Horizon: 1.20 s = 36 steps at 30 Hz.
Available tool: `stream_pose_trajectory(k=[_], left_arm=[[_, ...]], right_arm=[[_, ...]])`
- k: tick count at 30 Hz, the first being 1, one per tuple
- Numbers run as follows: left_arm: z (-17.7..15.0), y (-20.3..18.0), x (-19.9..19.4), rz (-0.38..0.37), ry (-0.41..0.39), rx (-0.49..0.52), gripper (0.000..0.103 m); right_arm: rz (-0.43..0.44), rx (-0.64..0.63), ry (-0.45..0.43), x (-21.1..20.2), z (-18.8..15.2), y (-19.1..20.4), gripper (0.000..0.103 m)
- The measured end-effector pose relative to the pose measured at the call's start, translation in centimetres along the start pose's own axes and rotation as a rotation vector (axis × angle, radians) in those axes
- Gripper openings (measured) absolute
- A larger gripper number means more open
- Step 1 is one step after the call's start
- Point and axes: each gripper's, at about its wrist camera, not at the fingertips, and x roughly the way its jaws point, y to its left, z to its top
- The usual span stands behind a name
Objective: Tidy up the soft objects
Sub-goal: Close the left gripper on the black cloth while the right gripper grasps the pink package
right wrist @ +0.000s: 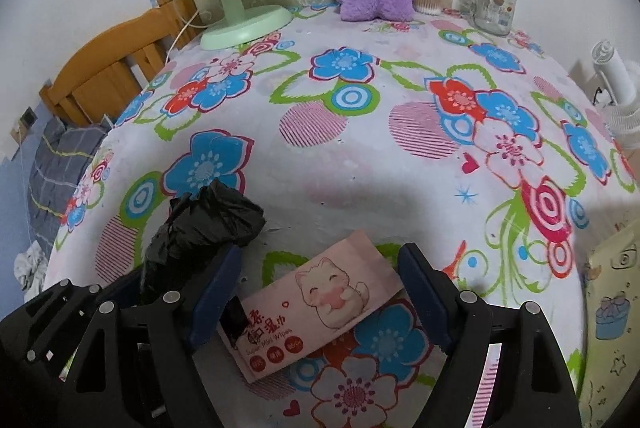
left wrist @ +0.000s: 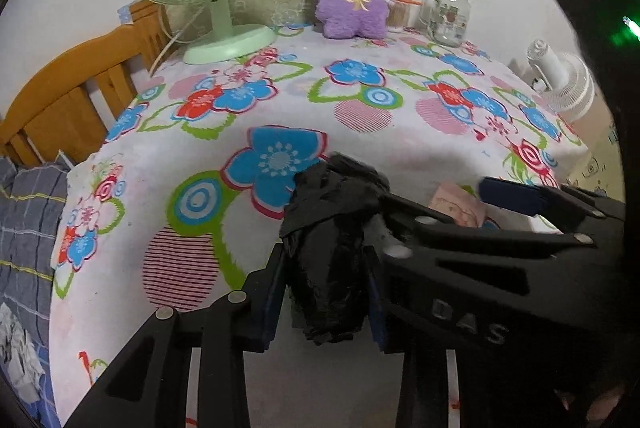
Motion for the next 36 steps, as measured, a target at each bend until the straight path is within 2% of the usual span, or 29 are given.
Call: stream_pose_trajectory(k=[4, 9, 15, 20, 22, 27, 36], left_arm=[[0.4, 0.7, -0.3, 0.030, -0.023, -0.010, 0.036], [0.3, 0.6, 0.1, 0.031, -0.020, 0.005, 0.036], [0.0, 0.7, 0.6, 0.049, 0.001, 0.014, 0.036], [0.2, 1.3, 0.9, 0.046, 0.005, -0.011, 0.034], [0.2, 1.3, 1.0, 0.040, 0.008, -0.012, 0.034], [0.2, 1.1, 1.1, 0.038, 0.010, -0.002, 0.034], [-0.1, 0.5, 0.2, 0.033, 0.003, -0.004, 0.034]], right_arm=[[-0.035, 0.012, -0.013, -1.3, -0.3, -0.3, 0.083], [-0.031, 0.058, 0.051, -1.3, -0.7, -0.8, 0.083], [-0.001, 0.044, 0.117, -0.2, -0.7, 0.1, 0.067], [-0.024, 0.020, 0.089, 0.4, -0.2, 0.8, 0.064], [-0.043, -0.009, 0.080, 0.7, 0.1, 1.2, 0.054], [-0.047, -0.055, 0.068, 0.9, 0.2, 1.7, 0.044], [-0.033, -0.051, 0.055, -0.1, -0.3, 1.4, 0.041]])
